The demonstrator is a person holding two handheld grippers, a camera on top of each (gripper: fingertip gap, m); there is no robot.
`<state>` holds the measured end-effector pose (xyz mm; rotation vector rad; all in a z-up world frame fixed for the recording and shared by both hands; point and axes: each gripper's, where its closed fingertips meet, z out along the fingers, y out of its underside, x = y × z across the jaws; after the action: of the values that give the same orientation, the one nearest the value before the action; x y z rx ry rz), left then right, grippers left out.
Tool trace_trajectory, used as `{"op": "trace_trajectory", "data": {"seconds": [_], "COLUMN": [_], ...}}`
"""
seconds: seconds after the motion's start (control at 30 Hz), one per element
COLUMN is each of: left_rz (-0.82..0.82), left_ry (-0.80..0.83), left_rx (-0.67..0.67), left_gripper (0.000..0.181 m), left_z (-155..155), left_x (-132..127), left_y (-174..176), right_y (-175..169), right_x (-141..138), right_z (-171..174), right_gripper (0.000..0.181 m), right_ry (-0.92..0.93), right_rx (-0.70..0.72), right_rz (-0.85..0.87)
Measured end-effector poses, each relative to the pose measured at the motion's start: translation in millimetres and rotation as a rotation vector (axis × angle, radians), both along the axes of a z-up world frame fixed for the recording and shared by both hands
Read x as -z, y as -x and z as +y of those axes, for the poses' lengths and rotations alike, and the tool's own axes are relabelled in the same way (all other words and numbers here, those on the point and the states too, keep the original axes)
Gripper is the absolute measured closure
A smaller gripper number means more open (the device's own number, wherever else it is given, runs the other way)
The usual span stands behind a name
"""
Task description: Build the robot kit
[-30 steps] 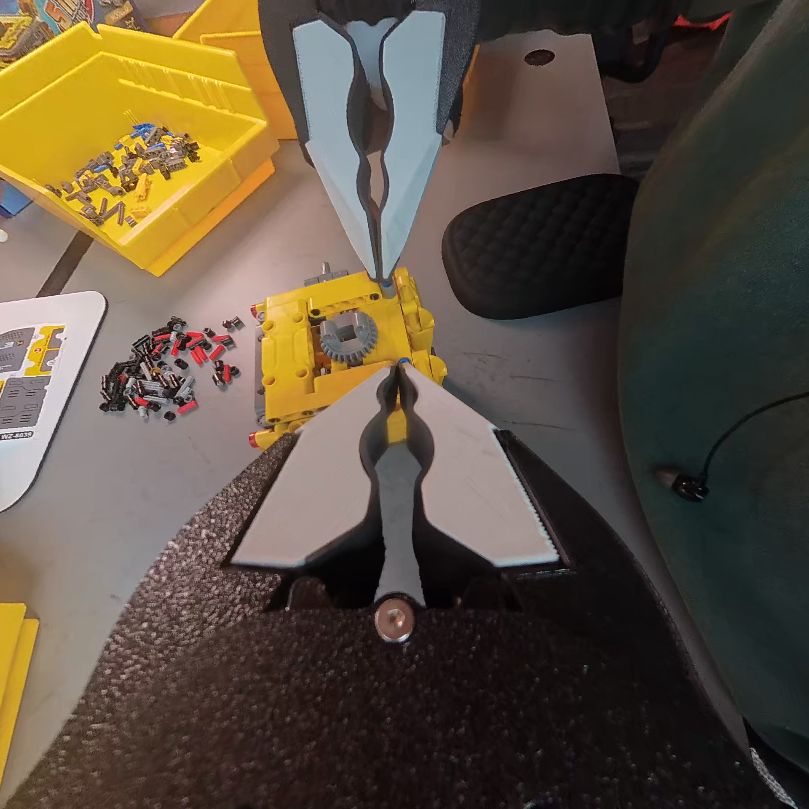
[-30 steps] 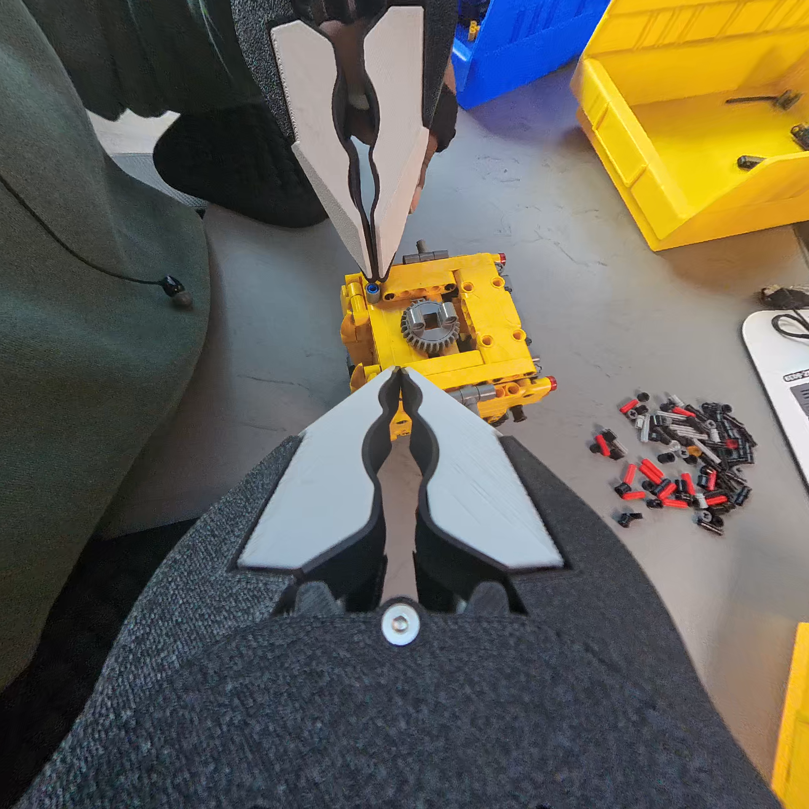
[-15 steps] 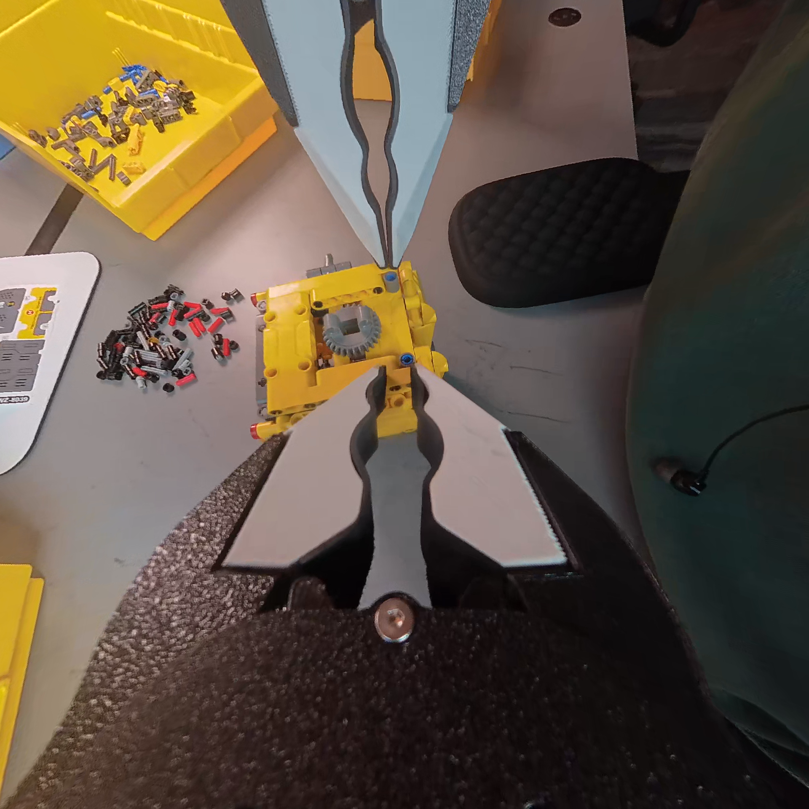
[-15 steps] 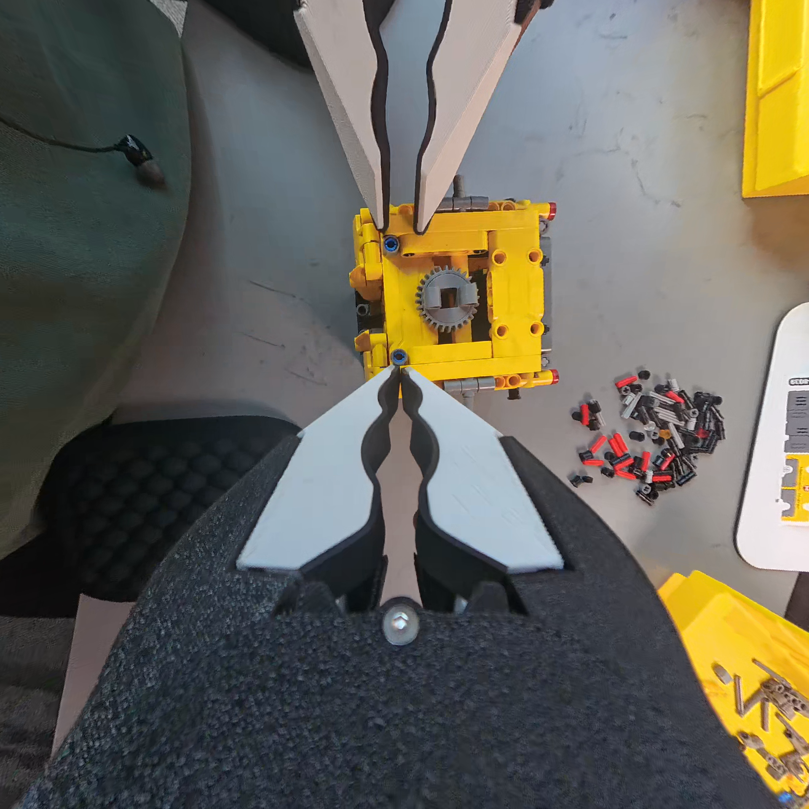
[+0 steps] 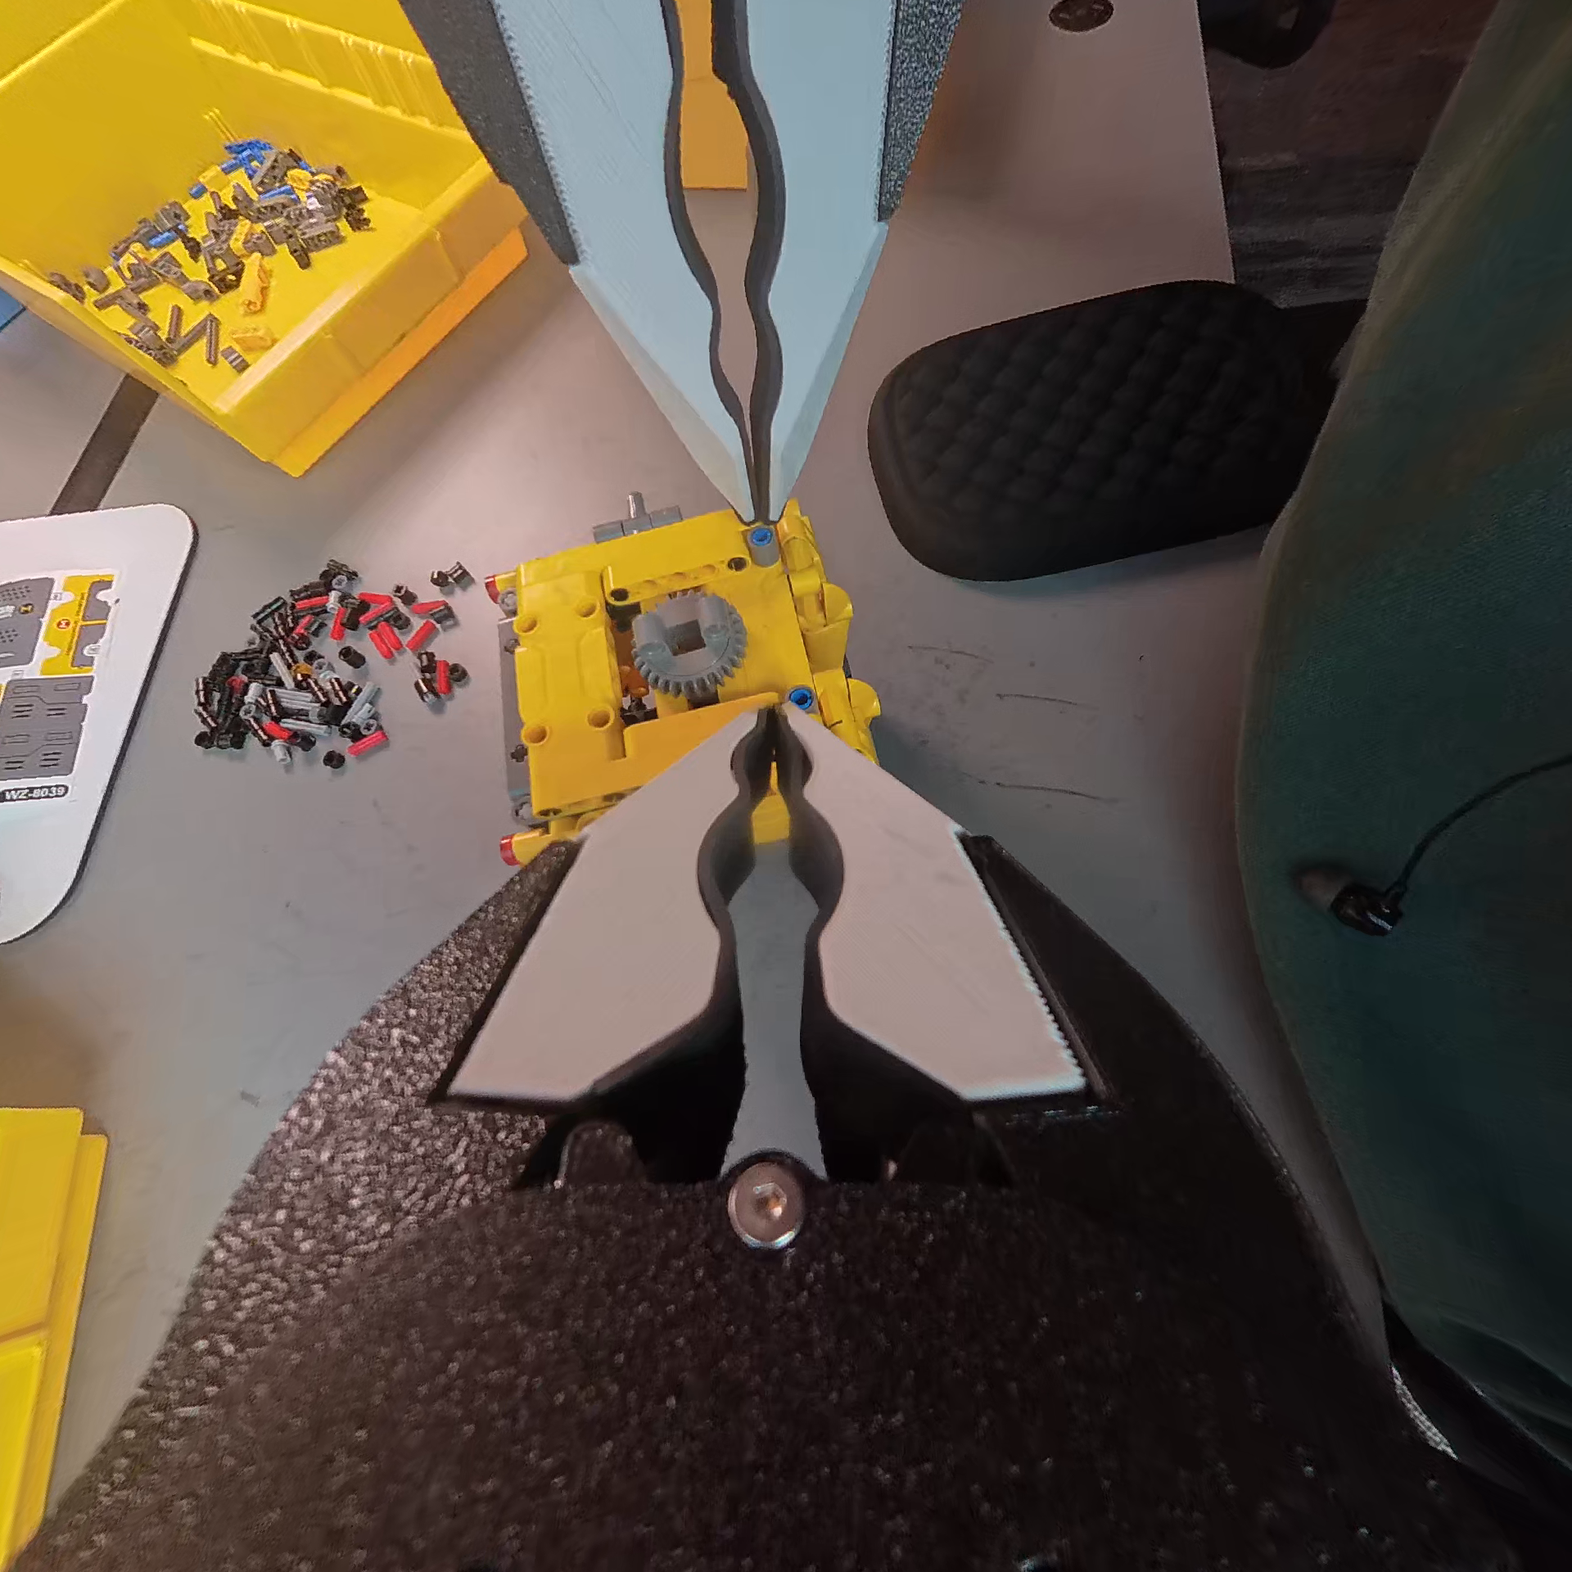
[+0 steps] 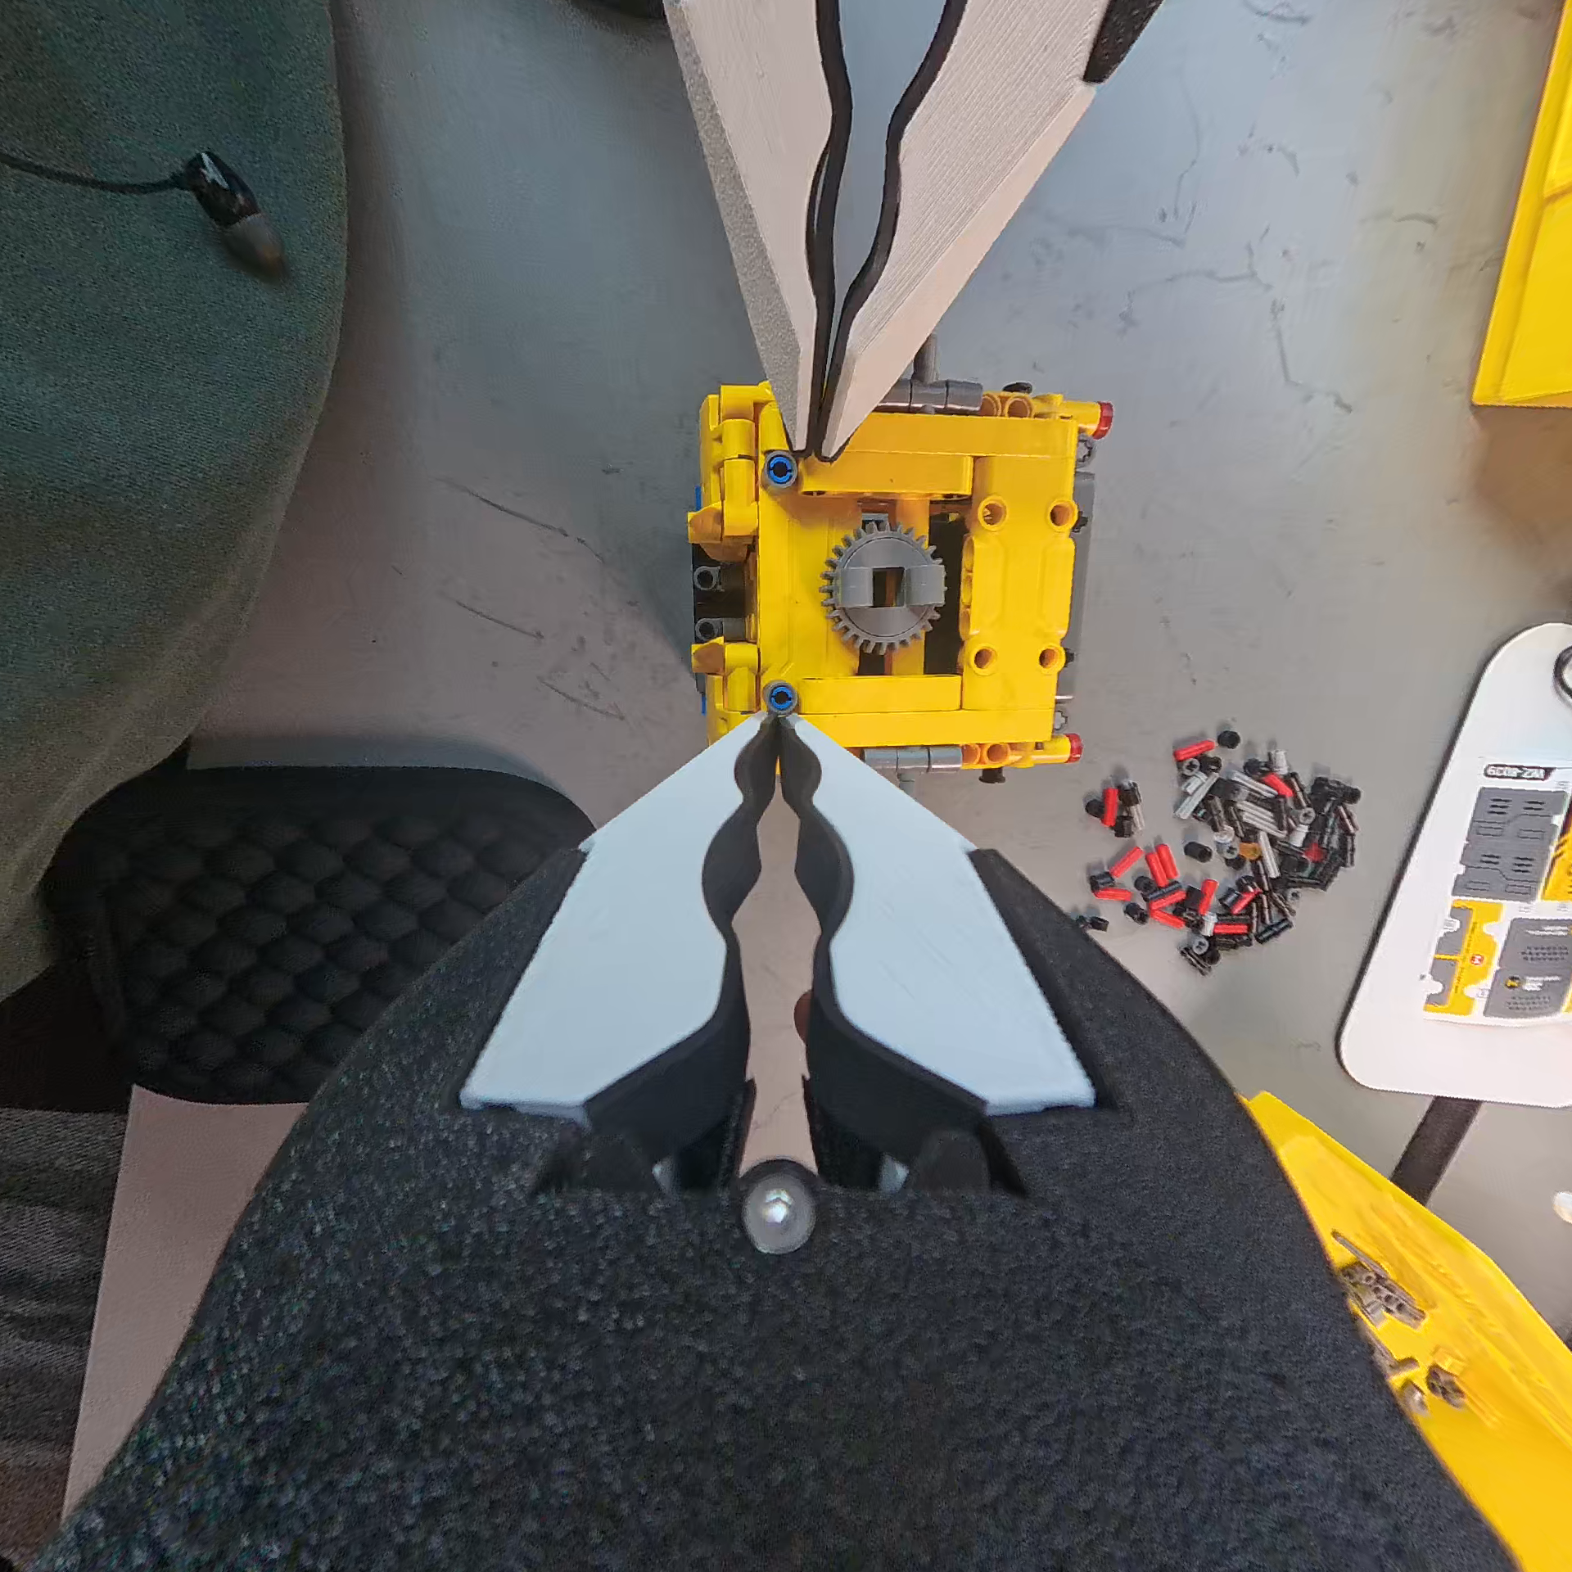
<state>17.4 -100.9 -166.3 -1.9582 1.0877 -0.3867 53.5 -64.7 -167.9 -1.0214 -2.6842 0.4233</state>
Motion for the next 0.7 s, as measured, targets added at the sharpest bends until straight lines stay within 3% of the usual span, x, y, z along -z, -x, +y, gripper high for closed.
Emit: {"op": "trace_trajectory", "data": {"seconds": [0.23,0.37,0.7], "left_rz": [-0.012,-0.046,-0.036], "left_ry": [-0.019,-0.027,0.006], "left_rx": [-0.016,-0.027,-0.056], "left_gripper": [0.181,0.168,0.16], "left_z": [0.5,-1.5,-1.5], "left_x": [-1.5,-6.5,-1.6], "left_y": [0.6,3.4,5.4], "right_y": [1.0,2.6,5.2], "right_x": [-2.8,-9.8,-0.4], "right_z": [0.7,0.6,4.4], "right_gripper": [0.181,0.171,0.166], "right_ry": [-0.01,0.04,0.023], "right_rx": [0.021,0.041,0.053], "right_rz": [0.07,0.099,0.032]}}
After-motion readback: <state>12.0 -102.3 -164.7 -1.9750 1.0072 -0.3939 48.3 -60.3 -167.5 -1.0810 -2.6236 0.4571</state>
